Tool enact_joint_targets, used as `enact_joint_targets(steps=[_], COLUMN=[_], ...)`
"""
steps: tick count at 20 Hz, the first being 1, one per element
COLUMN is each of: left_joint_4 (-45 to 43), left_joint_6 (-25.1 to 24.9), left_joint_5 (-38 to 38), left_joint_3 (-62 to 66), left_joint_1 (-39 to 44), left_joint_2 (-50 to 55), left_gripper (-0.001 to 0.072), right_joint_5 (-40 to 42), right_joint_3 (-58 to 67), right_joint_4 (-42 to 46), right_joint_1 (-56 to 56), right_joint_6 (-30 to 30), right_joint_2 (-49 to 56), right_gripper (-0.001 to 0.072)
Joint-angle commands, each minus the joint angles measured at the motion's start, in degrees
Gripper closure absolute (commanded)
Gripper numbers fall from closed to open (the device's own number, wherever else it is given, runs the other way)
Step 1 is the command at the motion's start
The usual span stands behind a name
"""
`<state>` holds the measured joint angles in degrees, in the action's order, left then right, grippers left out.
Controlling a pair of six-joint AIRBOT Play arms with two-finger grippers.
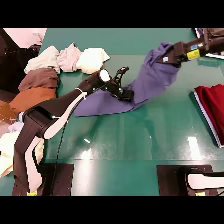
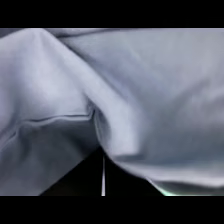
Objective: Fold the shirts.
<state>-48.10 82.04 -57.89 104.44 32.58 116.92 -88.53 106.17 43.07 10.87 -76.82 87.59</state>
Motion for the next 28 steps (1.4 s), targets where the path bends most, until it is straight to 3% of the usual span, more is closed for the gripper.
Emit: enact_joint_targets(steps=[1, 6, 10, 15, 18, 19, 20, 21, 22, 26, 28], left_joint_4=[-2.3, -11.2, -19.1, -19.7, -19.7, -19.7, -19.6, -19.7, -19.8, -20.1, -20.1], left_joint_6=[0.1, 0.1, 0.0, -0.1, -0.5, -0.6, -0.6, -0.7, -1.3, -2.3, -3.0], left_joint_5=[-3.1, -5.2, -11.6, -13.2, -13.3, -13.3, -13.6, -13.9, -14.5, -16.9, -18.8], left_joint_3=[1.3, 1.4, 1.4, 1.4, 1.4, 1.4, 1.5, 1.4, 1.5, 1.7, 1.7], left_joint_1=[-0.9, -5.6, -14.1, -25.6, -29.6, -30.5, -31.1, -31.4, -31.4, -31.4, -31.4], left_joint_2=[-0.3, -7.0, -14.4, -23.1, -27.3, -28.3, -29.3, -30.1, -30.7, -32.5, -32.9], left_gripper=[0.0685, 0.0685, 0.0685, 0.0684, 0.0683, 0.0684, 0.0683, 0.0683, 0.0683, 0.0683, 0.0683], right_joint_5=[-0.2, 0.0, 3.6, 14.1, 21.0, 23.8, 26.7, 29.2, 29.7, 22.3, 17.3], right_joint_3=[5.0, 10.0, 8.5, 2.9, 2.7, 2.8, 2.8, 3.2, 4.9, 12.7, 8.3], right_joint_4=[0.1, 0.0, 0.0, 0.0, 0.0, 0.0, 0.0, -0.1, 0.0, 6.7, 11.6], right_joint_1=[3.9, 6.6, 9.5, 18.1, 27.1, 30.1, 32.9, 35.5, 37.4, 36.9, 32.3], right_joint_6=[-0.2, -0.3, -0.2, 4.1, 6.5, 9.0, 10.6, 11.4, 11.4, 11.0, 9.5], right_joint_2=[2.7, 5.7, 6.3, 7.1, 13.2, 15.8, 18.2, 20.4, 22.3, 22.4, 17.2], right_gripper=[0.0701, 0.07, 0.07, 0.0699, 0.0693, 0.0611, 0.0376, 0.0208, 0.0128, 0.0127, 0.0145])
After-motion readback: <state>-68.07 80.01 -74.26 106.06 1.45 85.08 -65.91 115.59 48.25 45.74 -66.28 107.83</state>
